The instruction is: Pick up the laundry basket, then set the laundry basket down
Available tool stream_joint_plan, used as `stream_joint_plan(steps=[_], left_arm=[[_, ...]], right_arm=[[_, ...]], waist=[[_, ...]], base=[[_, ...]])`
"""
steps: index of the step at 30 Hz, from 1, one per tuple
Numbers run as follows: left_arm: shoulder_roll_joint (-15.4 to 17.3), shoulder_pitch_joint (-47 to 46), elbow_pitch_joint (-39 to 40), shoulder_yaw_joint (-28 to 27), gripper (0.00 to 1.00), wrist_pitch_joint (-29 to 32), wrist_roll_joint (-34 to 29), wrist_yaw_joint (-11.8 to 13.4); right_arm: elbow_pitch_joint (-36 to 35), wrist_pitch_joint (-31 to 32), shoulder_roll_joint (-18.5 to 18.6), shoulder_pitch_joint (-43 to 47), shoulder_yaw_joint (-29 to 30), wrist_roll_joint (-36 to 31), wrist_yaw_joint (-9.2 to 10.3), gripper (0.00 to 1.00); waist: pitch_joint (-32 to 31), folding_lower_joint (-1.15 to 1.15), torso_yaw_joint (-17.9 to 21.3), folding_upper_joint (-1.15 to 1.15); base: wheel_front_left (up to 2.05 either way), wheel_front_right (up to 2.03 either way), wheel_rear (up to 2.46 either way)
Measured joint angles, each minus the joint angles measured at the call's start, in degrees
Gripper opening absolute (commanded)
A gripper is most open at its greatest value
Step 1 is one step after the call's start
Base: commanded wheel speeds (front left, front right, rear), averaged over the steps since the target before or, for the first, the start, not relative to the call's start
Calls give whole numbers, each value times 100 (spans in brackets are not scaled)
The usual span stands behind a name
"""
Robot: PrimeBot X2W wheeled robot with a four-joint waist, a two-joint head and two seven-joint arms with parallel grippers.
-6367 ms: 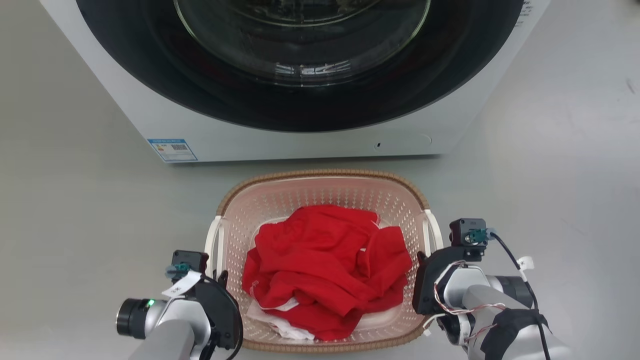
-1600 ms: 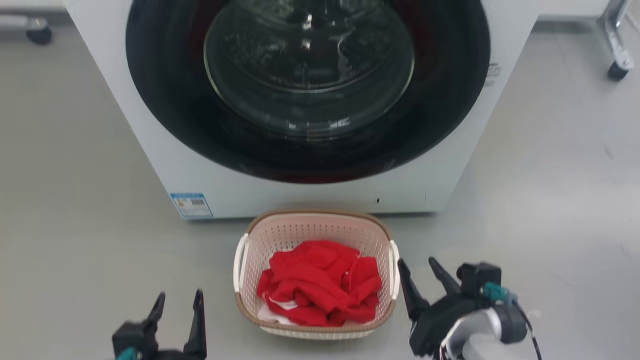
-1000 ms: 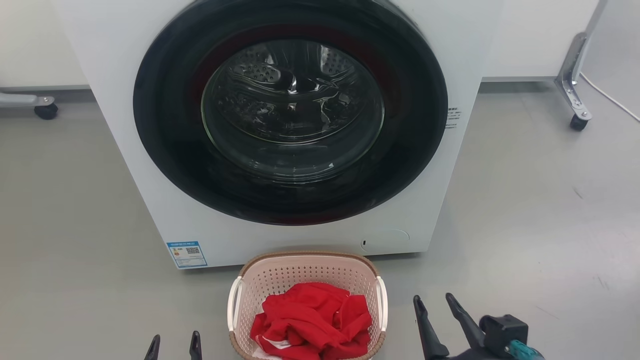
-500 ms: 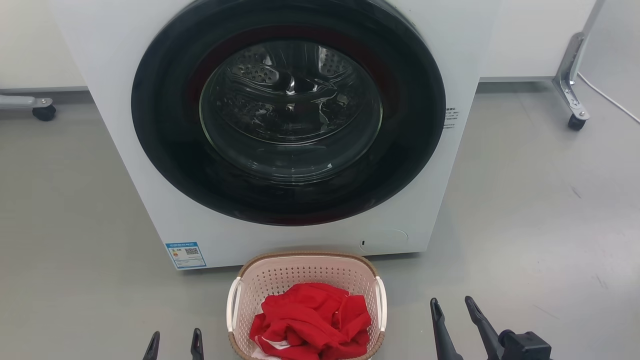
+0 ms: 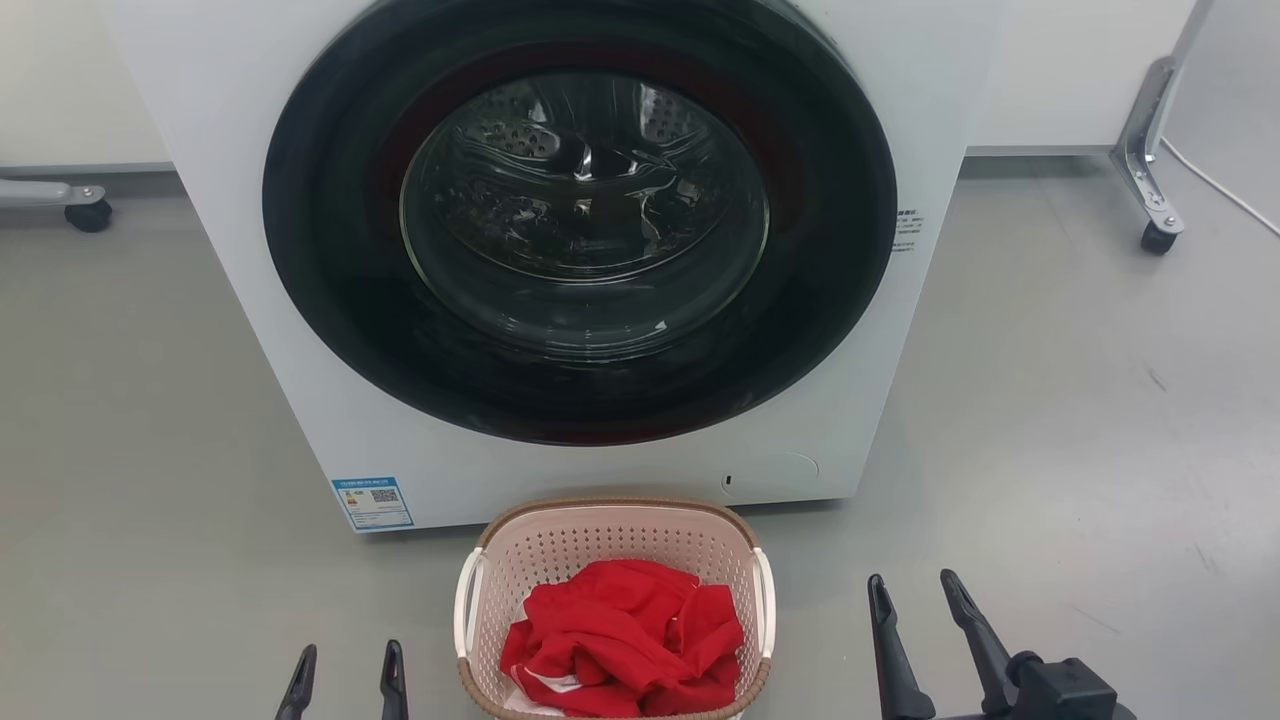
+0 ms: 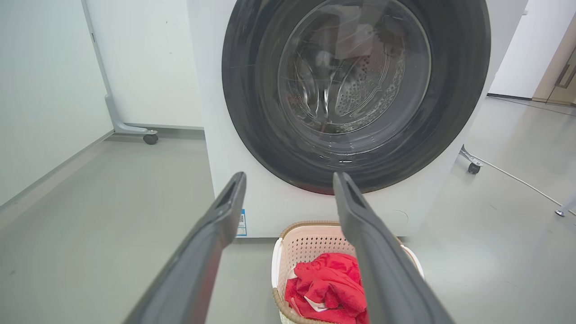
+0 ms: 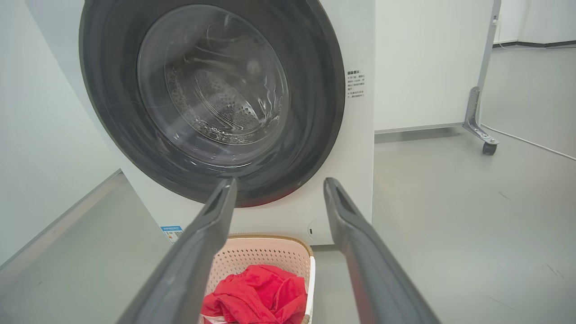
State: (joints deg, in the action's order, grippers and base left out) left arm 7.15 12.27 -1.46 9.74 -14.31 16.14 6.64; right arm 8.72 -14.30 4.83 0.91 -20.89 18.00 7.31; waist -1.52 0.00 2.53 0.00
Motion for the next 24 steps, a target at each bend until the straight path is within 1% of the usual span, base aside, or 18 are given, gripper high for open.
stream_joint_plan(steps=[11, 12, 17, 24], left_arm=[[-16, -2, 20, -74, 100, 0, -14, 40], [-18, -2, 8, -80, 0, 2, -16, 40], [-31, 2, -301, -16, 0, 9, 0, 40], [-55, -7, -387, -87, 0, 120, 261, -20]], right_arm=[[-158, 0, -48, 0, 101, -126, 0, 100], [-146, 5, -51, 1, 102, -145, -1, 0], [163, 16, -52, 140, 71, -140, -1, 0], [218, 94, -54, 197, 234, 152, -77, 0]], waist=[[26, 0, -10, -1], [27, 0, -11, -1], [28, 0, -11, -1], [40, -1, -26, -1]], base=[[0, 0, 0], [0, 0, 0], [0, 0, 0], [0, 0, 0]])
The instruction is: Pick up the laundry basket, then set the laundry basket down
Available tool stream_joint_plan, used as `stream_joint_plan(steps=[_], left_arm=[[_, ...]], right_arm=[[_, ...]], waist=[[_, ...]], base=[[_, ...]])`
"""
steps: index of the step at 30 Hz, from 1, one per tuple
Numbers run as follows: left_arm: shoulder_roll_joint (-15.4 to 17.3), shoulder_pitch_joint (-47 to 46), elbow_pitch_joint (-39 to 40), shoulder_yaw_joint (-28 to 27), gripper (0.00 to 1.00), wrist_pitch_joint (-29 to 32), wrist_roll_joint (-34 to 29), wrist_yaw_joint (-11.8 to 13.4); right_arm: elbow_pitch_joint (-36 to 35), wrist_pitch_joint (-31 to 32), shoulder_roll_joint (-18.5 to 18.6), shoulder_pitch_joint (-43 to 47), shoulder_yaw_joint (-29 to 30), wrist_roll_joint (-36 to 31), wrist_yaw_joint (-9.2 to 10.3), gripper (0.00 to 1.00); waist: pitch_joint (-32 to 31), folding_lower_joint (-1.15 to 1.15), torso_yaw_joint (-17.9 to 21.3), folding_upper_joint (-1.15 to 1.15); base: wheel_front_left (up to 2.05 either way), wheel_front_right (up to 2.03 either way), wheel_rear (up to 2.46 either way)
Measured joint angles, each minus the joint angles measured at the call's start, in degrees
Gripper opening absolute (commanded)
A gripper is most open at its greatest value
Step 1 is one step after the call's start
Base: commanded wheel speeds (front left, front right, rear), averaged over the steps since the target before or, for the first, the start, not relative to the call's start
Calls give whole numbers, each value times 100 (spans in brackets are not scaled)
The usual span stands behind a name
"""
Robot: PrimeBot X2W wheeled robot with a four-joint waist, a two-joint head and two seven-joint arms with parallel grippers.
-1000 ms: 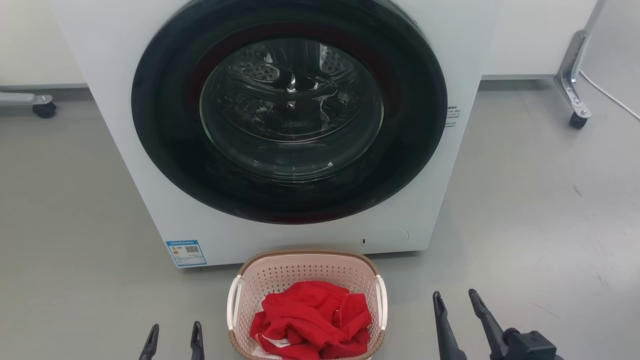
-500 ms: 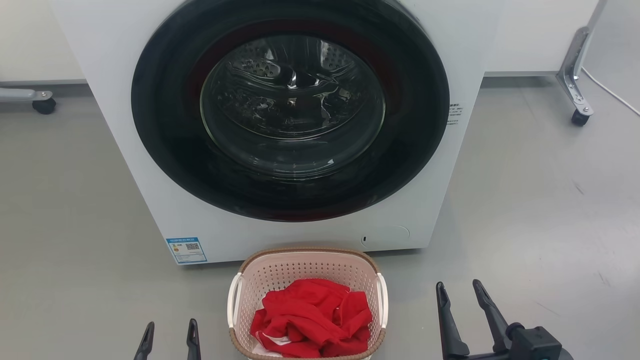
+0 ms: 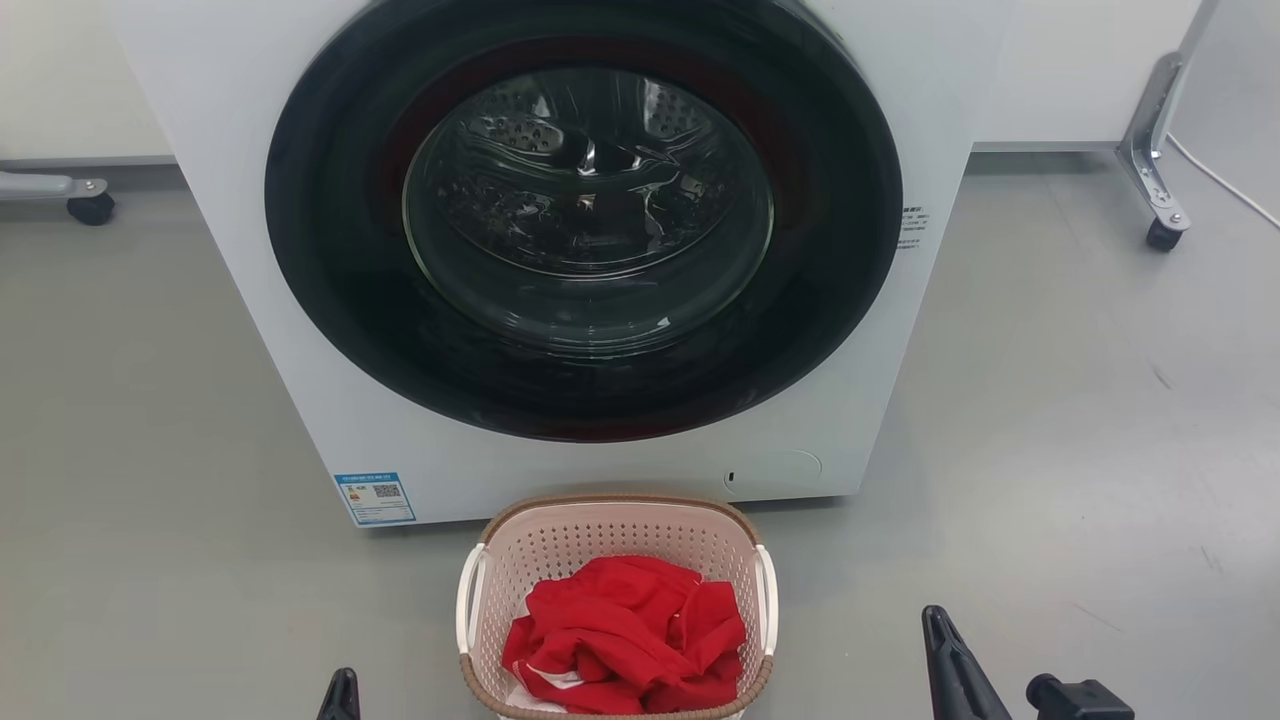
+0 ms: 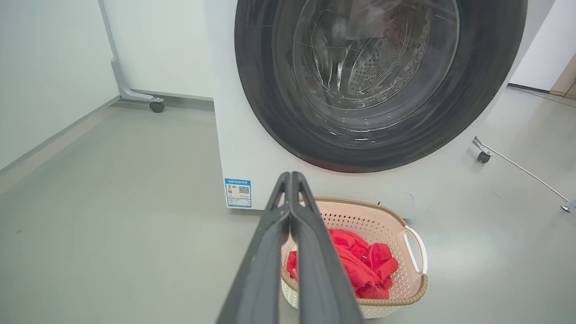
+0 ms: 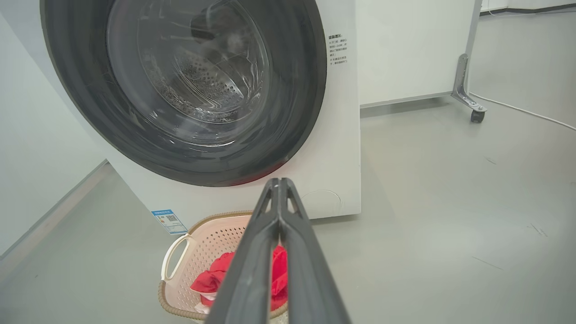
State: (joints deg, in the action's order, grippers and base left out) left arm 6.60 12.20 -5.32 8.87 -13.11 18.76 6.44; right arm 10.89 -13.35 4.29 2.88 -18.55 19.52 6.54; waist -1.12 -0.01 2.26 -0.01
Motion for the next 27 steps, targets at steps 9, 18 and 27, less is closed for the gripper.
stream_joint_plan(steps=[9, 18, 27], left_arm=[[-52, -60, -119, -141, 0, 201, 765, -147], [-87, -203, -200, -280, 0, 397, 1410, -249], [-123, -393, -312, -426, 0, 580, 2118, -352]], right_arm=[[48, 226, -20, -23, 254, 751, -111, 0], [88, 405, -36, -125, 491, 1395, -238, 0], [154, 621, -55, -150, 744, 2096, -361, 0]], waist=[[12, 0, -23, 0], [23, 0, -42, 0], [34, 0, -64, 0]], base=[[0, 0, 0], [0, 0, 0], [0, 0, 0]])
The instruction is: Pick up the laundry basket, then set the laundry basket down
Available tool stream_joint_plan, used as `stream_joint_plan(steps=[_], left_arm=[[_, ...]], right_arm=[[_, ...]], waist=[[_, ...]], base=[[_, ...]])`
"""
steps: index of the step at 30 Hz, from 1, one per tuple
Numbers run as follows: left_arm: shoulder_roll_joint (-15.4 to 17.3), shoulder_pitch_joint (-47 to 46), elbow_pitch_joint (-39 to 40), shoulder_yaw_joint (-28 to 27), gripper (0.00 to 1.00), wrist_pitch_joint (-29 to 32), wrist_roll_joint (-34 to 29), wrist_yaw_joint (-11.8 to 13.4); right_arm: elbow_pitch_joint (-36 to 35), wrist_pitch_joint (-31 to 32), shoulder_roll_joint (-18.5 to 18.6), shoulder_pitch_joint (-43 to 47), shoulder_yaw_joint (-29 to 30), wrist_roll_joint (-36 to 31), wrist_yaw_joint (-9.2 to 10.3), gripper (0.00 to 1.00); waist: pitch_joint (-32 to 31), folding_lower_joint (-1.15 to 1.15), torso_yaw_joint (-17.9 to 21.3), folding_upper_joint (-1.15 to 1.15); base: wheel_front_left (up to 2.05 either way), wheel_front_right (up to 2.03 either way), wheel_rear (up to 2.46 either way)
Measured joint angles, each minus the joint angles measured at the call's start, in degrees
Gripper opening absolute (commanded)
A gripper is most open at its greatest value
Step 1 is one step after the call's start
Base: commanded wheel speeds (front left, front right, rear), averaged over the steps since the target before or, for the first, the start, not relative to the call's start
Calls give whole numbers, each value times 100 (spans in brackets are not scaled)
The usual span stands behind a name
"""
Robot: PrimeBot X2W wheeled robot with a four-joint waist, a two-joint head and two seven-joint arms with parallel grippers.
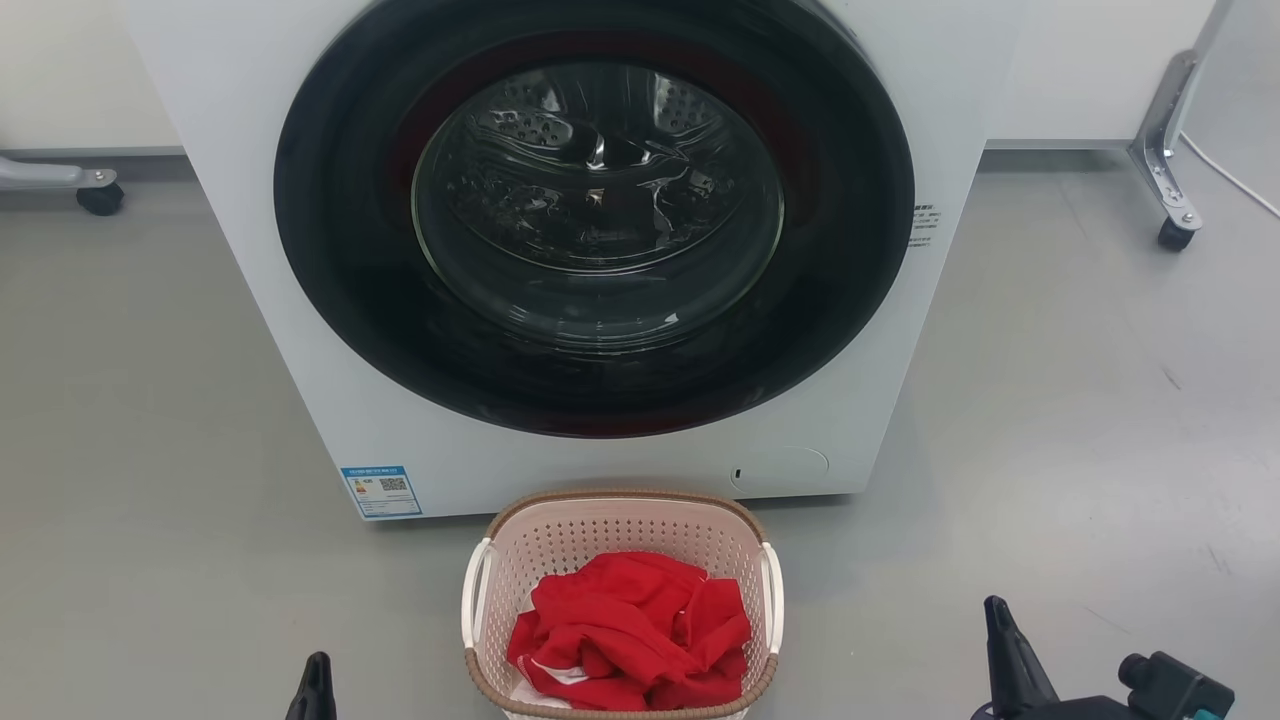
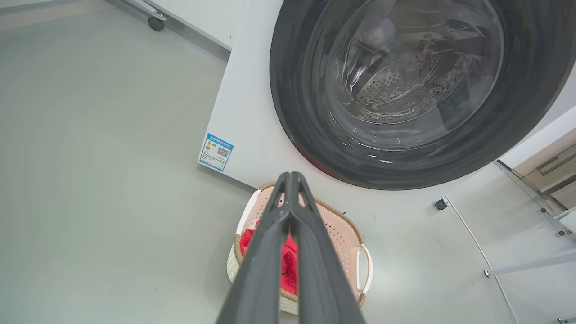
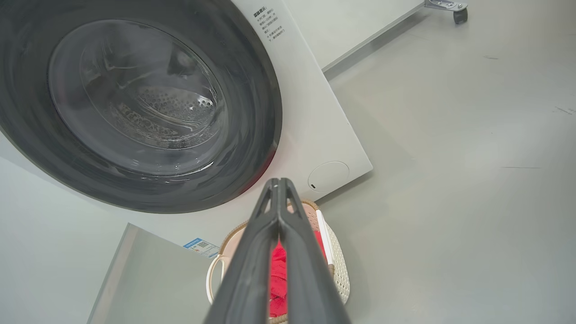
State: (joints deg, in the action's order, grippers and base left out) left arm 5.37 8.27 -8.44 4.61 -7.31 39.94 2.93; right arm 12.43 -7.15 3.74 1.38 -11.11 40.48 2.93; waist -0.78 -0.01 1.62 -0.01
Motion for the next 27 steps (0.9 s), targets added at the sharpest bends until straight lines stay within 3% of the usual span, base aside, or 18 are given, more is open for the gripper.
stream_joint_plan(steps=[27], left_arm=[[-116, -485, -364, -410, 0, 581, 2149, -414]], right_arm=[[201, 570, -60, -258, 782, 2137, -398, 0]], waist=[[36, 0, -68, 1]], base=[[0, 0, 0]])
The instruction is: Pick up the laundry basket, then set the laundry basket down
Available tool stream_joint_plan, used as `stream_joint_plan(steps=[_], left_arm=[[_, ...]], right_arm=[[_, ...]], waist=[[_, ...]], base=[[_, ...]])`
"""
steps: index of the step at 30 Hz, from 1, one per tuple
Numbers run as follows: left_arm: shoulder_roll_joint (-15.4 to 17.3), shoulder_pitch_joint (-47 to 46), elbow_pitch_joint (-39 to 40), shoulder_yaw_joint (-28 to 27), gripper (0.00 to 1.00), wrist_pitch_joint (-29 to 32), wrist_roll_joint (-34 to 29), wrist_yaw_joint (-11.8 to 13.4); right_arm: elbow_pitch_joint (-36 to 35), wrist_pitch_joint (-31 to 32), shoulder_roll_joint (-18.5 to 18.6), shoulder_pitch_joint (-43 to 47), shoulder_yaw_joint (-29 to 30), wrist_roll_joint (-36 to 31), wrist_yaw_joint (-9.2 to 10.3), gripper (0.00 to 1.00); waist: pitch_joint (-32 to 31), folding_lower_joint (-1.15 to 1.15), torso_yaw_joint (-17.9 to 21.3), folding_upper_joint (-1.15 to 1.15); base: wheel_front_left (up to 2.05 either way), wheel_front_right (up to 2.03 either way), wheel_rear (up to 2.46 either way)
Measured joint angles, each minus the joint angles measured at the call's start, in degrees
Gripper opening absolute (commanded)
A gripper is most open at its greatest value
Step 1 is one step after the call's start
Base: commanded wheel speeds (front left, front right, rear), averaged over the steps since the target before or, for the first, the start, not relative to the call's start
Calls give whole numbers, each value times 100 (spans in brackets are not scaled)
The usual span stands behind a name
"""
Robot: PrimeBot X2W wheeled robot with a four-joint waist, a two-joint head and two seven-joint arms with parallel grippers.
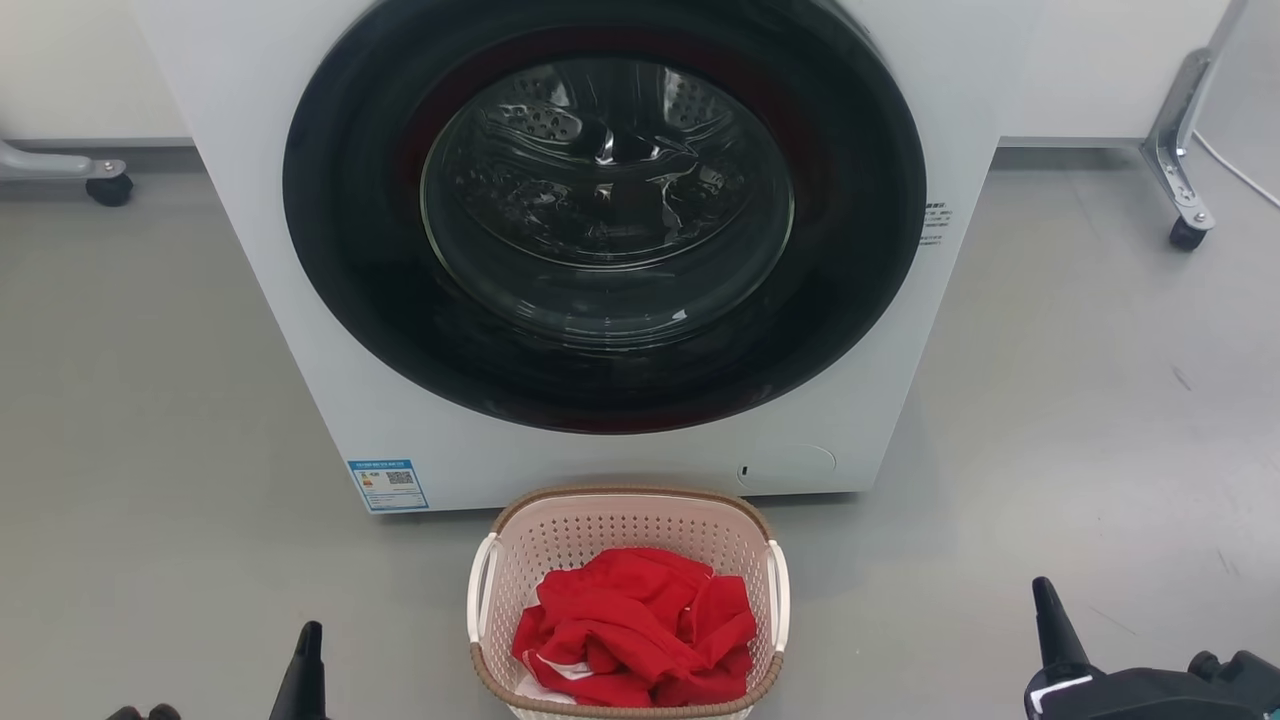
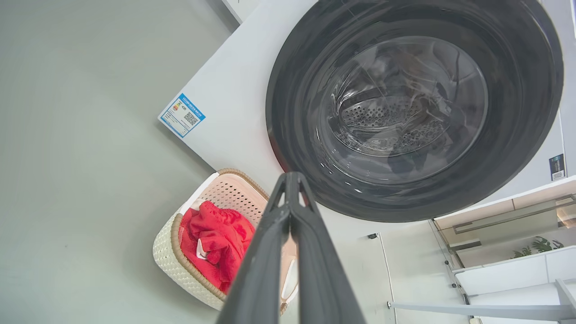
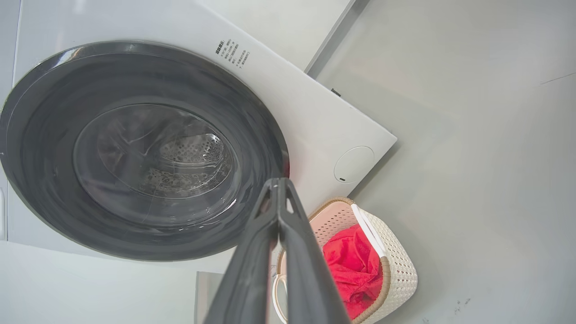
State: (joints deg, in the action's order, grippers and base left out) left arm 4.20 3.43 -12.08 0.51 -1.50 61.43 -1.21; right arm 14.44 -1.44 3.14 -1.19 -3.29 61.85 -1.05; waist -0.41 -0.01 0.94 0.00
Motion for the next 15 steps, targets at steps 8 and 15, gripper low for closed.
stream_joint_plan(steps=[8, 15], left_arm=[[-36, -185, -81, -116, 0, 172, 626, -136], [-64, -302, -191, -211, 0, 309, 1126, -234]], right_arm=[[59, 156, -12, -78, 225, 602, -127, 0], [101, 312, -24, -130, 422, 1138, -212, 0]], waist=[[11, 1, -19, 0], [20, 1, -36, 0]], base=[[0, 0, 0], [0, 0, 0]])
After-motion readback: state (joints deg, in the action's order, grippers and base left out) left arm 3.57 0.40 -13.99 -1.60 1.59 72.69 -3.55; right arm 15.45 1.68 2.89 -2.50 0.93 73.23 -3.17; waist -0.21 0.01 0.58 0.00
